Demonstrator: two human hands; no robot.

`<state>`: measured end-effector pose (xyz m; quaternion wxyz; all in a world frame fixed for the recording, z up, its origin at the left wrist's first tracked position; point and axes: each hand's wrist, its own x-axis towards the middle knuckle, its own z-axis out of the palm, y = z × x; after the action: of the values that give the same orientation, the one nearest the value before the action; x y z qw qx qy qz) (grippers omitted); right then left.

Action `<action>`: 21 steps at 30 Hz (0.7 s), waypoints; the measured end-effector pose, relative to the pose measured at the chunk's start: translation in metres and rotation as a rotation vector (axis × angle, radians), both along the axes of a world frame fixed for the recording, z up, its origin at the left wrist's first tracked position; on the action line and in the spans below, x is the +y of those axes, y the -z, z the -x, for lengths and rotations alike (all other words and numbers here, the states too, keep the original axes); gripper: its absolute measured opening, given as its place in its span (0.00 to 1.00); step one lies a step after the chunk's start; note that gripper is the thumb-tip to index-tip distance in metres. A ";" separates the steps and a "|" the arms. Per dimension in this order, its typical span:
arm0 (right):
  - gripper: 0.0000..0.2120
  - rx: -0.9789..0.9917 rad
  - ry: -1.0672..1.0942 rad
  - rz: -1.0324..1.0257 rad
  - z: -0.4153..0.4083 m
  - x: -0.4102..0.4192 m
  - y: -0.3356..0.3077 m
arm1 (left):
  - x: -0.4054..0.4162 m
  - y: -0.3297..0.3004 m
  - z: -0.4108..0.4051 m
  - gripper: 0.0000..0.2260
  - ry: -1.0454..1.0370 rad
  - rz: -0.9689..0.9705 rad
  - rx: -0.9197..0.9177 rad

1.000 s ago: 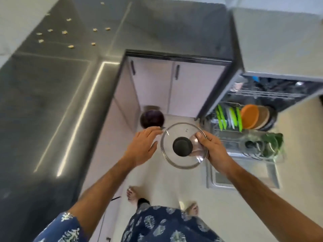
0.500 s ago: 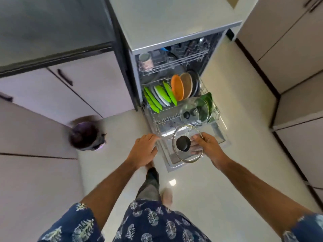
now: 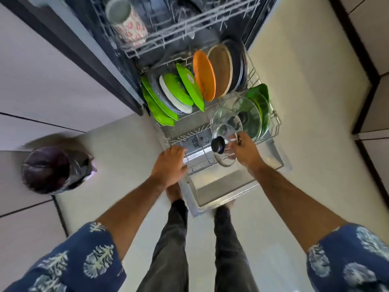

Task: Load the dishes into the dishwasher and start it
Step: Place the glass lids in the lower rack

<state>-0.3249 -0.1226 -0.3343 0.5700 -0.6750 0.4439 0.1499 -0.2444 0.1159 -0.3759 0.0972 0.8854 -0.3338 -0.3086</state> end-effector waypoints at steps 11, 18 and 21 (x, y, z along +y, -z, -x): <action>0.10 0.027 -0.166 0.022 -0.054 -0.053 0.132 | -0.043 0.124 0.004 0.39 -0.042 -0.168 -0.095; 0.09 -0.016 -0.178 -0.012 -0.077 -0.057 0.134 | -0.033 0.137 0.010 0.38 -0.121 -0.203 -0.138; 0.09 0.011 -0.182 -0.010 -0.085 -0.061 0.138 | -0.030 0.140 0.005 0.38 -0.108 -0.193 -0.127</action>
<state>-0.2400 -0.1840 -0.4719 0.5548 -0.7088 0.3832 0.2071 -0.2497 0.0857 -0.5158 0.0067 0.9251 -0.2597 -0.2771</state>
